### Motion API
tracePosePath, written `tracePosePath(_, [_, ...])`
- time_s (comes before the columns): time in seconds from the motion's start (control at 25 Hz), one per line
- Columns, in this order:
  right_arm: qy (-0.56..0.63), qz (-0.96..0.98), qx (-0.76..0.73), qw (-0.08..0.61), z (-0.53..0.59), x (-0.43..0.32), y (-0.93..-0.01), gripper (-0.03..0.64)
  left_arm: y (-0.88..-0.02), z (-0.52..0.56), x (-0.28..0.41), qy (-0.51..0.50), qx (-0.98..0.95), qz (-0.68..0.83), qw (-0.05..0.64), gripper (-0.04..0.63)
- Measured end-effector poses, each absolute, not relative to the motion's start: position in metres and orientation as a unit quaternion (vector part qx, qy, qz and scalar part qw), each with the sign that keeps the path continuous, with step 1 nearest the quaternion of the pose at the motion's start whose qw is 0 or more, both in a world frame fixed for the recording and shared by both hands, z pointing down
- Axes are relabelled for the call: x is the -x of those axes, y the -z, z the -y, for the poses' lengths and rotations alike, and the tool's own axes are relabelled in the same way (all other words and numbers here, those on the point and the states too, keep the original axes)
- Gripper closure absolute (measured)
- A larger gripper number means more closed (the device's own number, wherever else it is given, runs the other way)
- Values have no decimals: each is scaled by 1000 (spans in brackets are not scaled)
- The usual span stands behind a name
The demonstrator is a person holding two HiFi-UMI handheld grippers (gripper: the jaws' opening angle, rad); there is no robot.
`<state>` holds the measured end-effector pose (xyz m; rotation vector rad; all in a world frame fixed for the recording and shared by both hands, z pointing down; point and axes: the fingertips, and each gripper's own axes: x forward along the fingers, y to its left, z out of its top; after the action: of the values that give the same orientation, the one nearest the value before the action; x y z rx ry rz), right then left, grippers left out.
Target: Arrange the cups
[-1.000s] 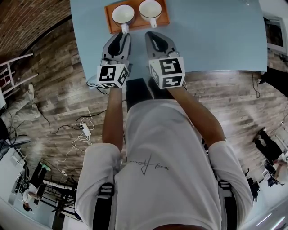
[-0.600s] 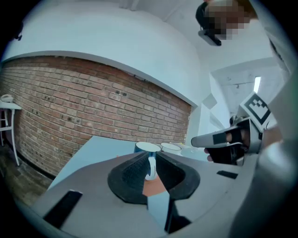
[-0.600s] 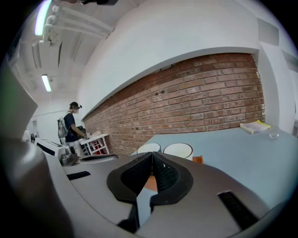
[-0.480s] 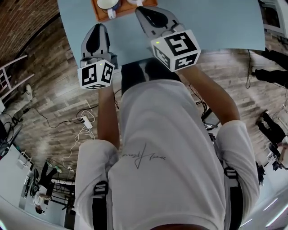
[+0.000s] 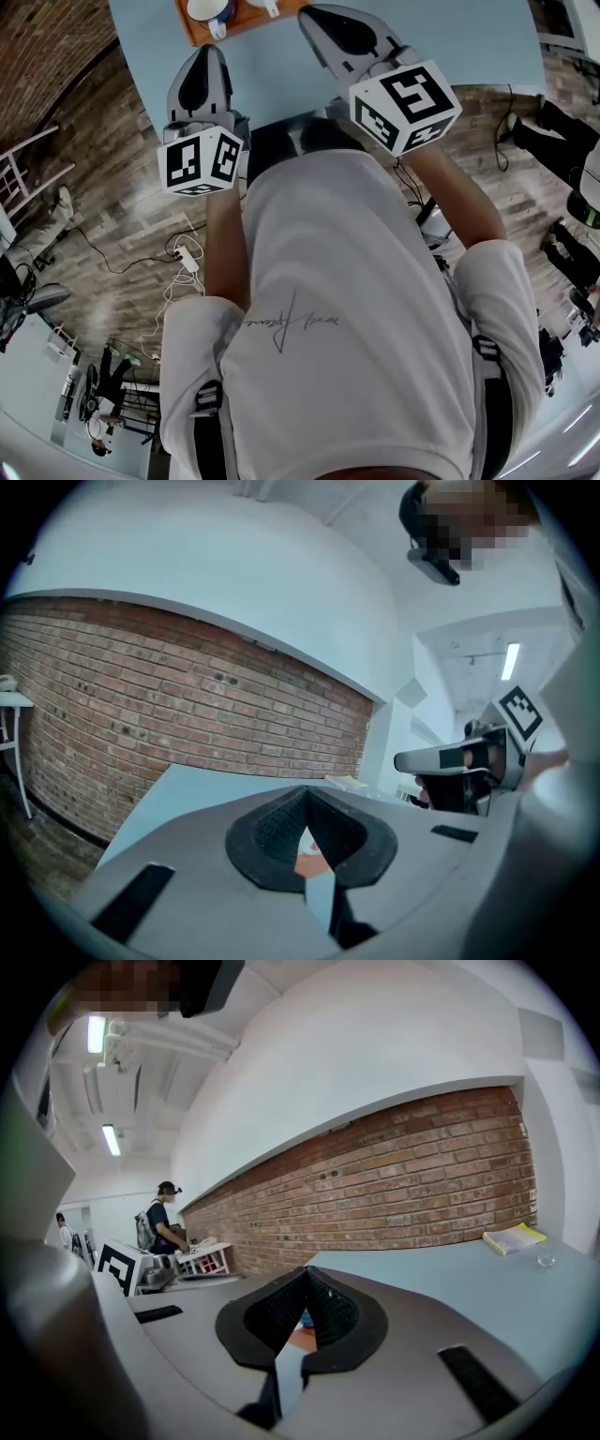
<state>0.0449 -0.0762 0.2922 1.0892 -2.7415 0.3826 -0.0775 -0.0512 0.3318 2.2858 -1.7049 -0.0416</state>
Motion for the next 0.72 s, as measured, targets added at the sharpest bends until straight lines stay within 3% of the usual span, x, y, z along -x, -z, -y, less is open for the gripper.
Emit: tracePosePath(0.72, [-133,919,-362,82,48,-48,-273,598,-297,35,69,23,-799,583,144,588])
